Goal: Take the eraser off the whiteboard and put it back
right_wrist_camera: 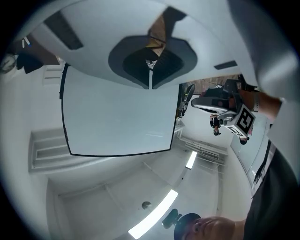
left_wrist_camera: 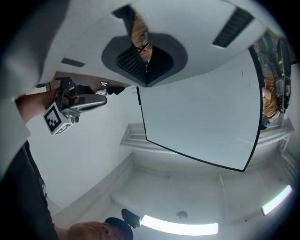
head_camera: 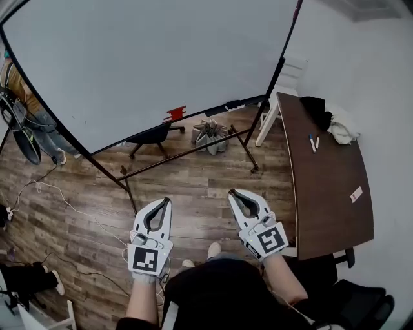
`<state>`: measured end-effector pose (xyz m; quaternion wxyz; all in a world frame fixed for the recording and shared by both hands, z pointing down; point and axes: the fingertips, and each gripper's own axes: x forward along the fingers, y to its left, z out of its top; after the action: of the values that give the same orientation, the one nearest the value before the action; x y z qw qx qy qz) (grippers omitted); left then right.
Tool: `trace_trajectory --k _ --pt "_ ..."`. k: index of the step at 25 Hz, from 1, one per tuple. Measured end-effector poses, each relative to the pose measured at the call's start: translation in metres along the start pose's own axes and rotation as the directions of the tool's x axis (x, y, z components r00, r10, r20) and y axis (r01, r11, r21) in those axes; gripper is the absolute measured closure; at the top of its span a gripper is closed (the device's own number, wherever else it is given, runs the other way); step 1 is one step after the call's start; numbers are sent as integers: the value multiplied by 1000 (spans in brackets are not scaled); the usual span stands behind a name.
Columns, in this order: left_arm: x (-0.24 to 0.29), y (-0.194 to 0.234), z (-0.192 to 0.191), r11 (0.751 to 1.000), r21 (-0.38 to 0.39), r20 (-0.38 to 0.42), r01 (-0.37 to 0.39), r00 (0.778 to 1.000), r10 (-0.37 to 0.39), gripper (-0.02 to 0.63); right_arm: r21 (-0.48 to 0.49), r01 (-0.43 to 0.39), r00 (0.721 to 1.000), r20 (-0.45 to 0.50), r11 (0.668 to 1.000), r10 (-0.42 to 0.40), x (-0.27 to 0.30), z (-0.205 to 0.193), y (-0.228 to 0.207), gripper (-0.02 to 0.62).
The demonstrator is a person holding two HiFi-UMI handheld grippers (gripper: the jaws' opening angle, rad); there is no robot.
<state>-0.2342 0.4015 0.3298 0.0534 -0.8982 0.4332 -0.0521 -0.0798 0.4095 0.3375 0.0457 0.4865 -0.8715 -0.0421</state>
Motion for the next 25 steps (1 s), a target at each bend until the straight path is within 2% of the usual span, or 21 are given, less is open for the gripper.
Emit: trace_trajectory --k 7,11,18,25 --pt "49 -27 -1 999 30 -38 -15 999 16 600 43 -4 1000 -3 999 4 -12 -18 -57 572" --pt "65 -27 -6 1000 7 -46 -26 999 26 600 66 -6 1000 -16 998 7 -6 -30 -72 571" --pt "102 3 -24 999 -24 -51 -30 998 29 600 77 -13 999 -44 997 16 39 -43 -94 571" --pt "165 72 -38 999 -37 -56 7 998 -9 600 85 17 997 -73 996 -11 123 -46 -127 571"
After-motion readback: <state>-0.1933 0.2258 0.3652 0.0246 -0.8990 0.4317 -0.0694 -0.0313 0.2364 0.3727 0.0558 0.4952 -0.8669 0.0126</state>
